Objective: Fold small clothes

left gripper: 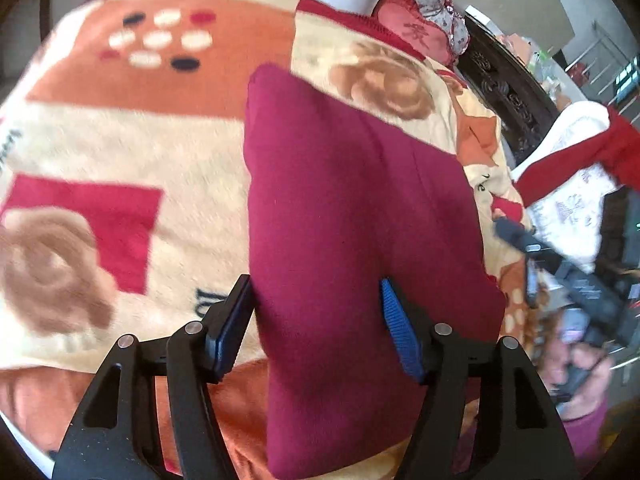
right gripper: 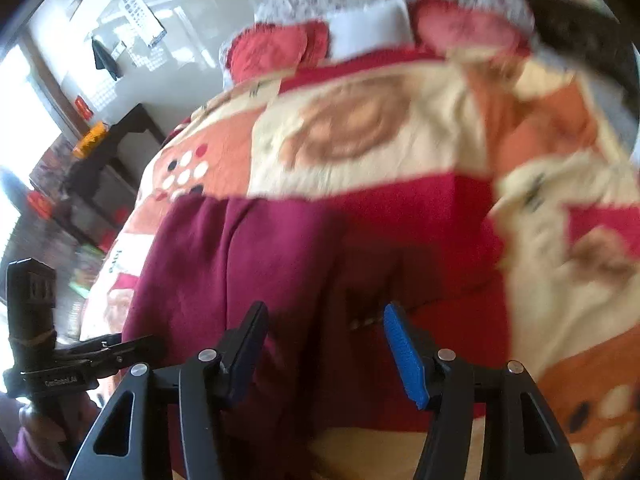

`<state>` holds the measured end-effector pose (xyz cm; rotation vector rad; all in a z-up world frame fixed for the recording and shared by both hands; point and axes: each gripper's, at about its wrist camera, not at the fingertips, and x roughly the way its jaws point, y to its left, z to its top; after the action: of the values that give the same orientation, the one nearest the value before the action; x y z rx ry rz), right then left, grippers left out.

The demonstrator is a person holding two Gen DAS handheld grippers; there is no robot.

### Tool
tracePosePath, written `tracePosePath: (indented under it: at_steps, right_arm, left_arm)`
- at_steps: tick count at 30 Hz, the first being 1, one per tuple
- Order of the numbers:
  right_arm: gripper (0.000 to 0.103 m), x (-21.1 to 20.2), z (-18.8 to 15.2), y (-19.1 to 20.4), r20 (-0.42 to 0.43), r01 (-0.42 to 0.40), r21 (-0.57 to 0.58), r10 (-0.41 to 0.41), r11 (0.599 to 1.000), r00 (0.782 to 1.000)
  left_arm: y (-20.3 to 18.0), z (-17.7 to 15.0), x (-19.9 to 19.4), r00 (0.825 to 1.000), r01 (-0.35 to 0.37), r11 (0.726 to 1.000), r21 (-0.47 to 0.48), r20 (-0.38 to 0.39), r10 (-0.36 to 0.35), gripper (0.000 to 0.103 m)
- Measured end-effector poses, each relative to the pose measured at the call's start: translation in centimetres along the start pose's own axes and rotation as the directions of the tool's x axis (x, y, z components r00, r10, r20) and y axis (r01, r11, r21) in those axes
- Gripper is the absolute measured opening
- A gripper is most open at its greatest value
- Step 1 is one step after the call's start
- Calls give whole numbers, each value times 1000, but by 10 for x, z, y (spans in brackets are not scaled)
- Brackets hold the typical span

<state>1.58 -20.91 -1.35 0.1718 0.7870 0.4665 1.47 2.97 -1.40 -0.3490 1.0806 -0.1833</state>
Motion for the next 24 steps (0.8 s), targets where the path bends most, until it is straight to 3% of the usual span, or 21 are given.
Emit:
tracePosePath:
  at_steps: [3, 6, 9, 13, 19, 24]
  right_arm:
    - [58, -20, 9, 20, 20, -97, -85, 99, 992, 995]
    - [55, -22, -1, 50, -11, -180, -192, 181, 965, 983]
    - [46, 5, -26, 71, -80, -116, -308, 96, 944, 992]
    - [44, 42, -50, 64, -125, 17, -345, -64, 938, 990]
    - [45, 24, -44, 57, -105, -2, -309, -32, 951, 994]
    - [53, -9, -25, 62, 2, 6, -249, -5, 968, 1000]
  left_arm:
    - [-12, -3, -8, 996, -68, 996, 53, 64, 64, 67]
    - [-12, -3, -11, 990, -108, 992, 62, 93, 102, 67]
    - [-10, -4, -7, 990, -121, 992, 40, 79, 118, 67]
    - [-13, -7, -7, 986, -145, 989, 40, 89, 141, 67]
    - [-25, -10, -19, 981, -157, 985, 70, 129, 147, 67]
    - [-33, -10, -30, 974, -173, 982, 71, 162, 160, 67]
